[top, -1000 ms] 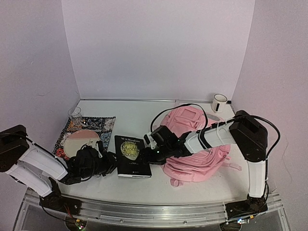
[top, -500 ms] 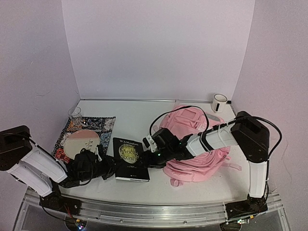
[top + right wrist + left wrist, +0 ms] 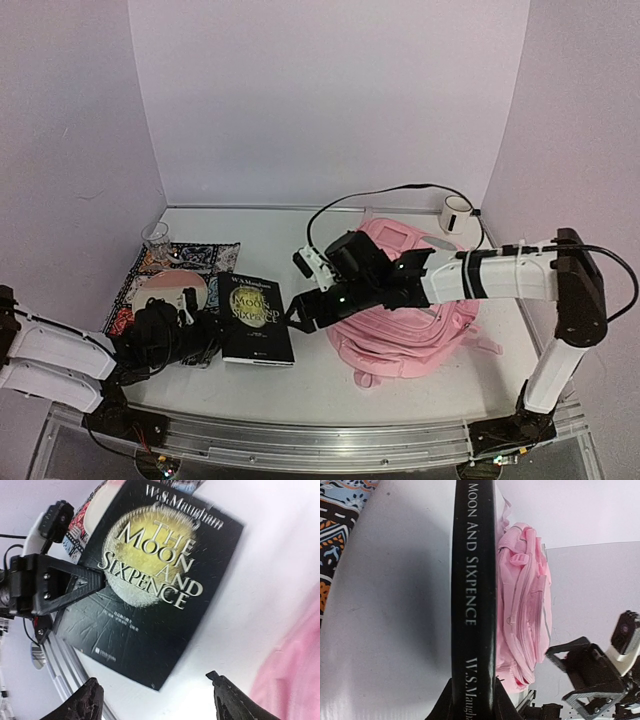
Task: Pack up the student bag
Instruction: Pick up the book at the center of the board, then pick up the largest pocket of the bag from the student bag.
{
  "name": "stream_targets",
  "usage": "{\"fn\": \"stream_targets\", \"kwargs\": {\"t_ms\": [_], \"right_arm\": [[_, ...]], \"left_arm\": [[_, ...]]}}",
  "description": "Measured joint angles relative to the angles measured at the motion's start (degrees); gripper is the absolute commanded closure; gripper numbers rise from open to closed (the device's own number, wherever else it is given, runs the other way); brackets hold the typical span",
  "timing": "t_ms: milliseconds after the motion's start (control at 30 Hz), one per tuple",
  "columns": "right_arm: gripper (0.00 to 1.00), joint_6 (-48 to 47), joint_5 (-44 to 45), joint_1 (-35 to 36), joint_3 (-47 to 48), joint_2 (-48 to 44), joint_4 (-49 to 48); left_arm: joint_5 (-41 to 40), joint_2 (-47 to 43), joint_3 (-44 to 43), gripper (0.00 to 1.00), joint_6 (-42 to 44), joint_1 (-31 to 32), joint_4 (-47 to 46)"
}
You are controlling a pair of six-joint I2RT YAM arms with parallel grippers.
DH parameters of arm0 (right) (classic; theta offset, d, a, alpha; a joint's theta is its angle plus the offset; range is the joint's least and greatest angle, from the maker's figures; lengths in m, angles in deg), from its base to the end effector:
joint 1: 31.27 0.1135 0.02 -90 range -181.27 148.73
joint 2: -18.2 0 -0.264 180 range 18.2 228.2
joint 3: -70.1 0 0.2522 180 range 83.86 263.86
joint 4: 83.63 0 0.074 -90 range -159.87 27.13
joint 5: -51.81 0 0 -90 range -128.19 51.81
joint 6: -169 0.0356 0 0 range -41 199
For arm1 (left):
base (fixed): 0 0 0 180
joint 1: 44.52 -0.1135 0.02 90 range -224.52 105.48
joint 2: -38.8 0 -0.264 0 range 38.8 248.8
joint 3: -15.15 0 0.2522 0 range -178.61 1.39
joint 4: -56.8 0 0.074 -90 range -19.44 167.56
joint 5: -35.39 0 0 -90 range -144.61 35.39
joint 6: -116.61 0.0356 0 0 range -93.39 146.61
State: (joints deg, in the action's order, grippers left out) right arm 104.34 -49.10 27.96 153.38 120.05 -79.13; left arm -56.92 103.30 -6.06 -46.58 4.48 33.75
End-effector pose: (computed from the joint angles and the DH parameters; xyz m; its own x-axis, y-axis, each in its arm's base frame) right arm 0.2058 0.3588 0.2489 -0.5804 -0.1533 -0.7998 -0.7572 0.4629 0.4608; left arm 0.1275 -0.1445 0.1409 -0.7638 -0.5793 -0.2847 -0.0064 0.4478 -0.8941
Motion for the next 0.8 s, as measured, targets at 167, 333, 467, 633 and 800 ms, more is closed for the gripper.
{"fn": "stream_targets", "kwargs": {"t_ms": [167, 333, 467, 633, 800], "right_arm": [[0.25, -7.61, 8.9, -0.05, 1.48, -4.58, 11.33], [0.27, -12.78, 16.92, -0.05, 1.46, -5.75, 22.08], [0.3, -15.21, 21.02, -0.03, 1.3, -5.83, 29.38], [0.33, -16.96, 23.28, 0.24, 0.34, -6.4, 34.65], [0.37, -18.19, 23.4, 0.9, -0.42, -6.53, 36.8]], "left_arm": [[5.88, -0.55, -1.81, 1.0, 2.52, -4.98, 6.15], [12.51, 0.71, -5.54, 1.0, 4.67, -7.91, 8.96], [17.65, 2.28, -8.98, 1.0, 6.15, -10.35, 9.92], [22.42, 4.27, -11.6, 1.0, 7.45, -13.55, 10.97], [24.72, 4.95, -11.73, 1.0, 8.48, -15.1, 11.94]]}}
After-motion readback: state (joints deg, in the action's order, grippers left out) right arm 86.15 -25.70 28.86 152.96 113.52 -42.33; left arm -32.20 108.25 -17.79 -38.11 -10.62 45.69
